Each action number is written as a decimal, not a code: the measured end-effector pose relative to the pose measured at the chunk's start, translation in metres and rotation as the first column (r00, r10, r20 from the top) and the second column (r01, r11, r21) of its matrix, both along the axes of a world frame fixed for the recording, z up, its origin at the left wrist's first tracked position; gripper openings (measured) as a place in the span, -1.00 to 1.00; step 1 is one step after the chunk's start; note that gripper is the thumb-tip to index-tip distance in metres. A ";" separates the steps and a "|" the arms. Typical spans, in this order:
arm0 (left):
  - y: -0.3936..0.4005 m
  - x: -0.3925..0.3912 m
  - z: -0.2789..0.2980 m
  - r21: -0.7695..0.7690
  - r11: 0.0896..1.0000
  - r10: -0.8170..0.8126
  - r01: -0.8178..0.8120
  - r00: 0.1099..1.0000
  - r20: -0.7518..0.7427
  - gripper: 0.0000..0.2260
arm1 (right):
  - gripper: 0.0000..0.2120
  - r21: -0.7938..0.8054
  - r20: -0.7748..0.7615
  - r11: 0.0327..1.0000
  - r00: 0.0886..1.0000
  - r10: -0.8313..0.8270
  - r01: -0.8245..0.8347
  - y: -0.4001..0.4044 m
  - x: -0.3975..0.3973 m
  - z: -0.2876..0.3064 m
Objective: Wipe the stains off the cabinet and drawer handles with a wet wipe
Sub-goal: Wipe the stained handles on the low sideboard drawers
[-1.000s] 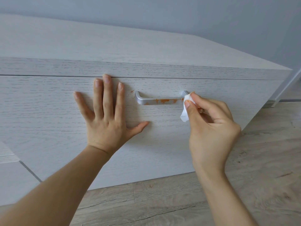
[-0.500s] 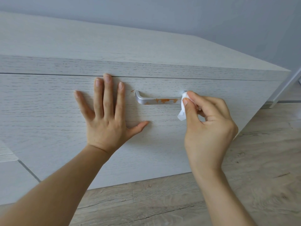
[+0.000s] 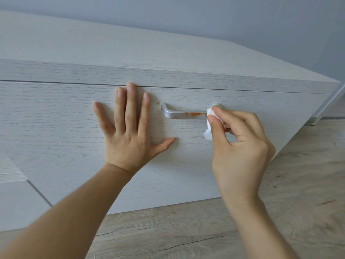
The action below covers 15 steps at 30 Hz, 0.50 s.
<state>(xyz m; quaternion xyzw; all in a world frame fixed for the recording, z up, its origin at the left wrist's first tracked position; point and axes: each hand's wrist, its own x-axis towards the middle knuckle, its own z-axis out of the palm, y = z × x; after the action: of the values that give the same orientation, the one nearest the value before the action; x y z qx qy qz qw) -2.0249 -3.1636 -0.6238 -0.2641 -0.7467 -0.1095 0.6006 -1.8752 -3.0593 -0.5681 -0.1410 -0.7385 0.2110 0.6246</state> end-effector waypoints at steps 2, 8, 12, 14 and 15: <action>0.000 0.000 0.000 0.000 1.000 -0.004 0.004 1.000 0.002 -0.06 | -0.86 0.007 -0.002 1.000 1.000 -0.001 0.001 -0.001 -0.002 0.000; 0.000 0.001 0.000 -0.003 1.000 -0.005 0.005 1.000 0.008 -0.06 | -0.89 0.029 -0.005 1.000 1.000 -0.008 0.008 -0.003 -0.002 -0.001; 0.000 0.000 0.000 -0.002 1.000 -0.012 0.012 1.000 0.008 -0.06 | -0.88 0.010 -0.001 1.000 1.000 0.021 -0.021 -0.001 0.001 -0.002; 0.000 0.000 -0.001 -0.001 1.000 -0.013 0.013 1.000 0.007 -0.06 | -0.88 -0.016 -0.001 1.000 1.000 0.019 -0.019 0.001 0.006 -0.003; 0.000 -0.001 -0.001 0.000 1.000 -0.012 0.012 1.000 0.005 -0.06 | -0.88 -0.022 0.002 1.000 1.000 0.013 -0.013 0.001 0.007 -0.003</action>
<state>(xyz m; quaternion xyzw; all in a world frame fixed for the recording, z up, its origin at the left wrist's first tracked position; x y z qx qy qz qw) -2.0255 -3.1635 -0.6248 -0.2685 -0.7466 -0.1138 0.5979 -1.8681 -3.0580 -0.5713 -0.1433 -0.7377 0.2232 0.6209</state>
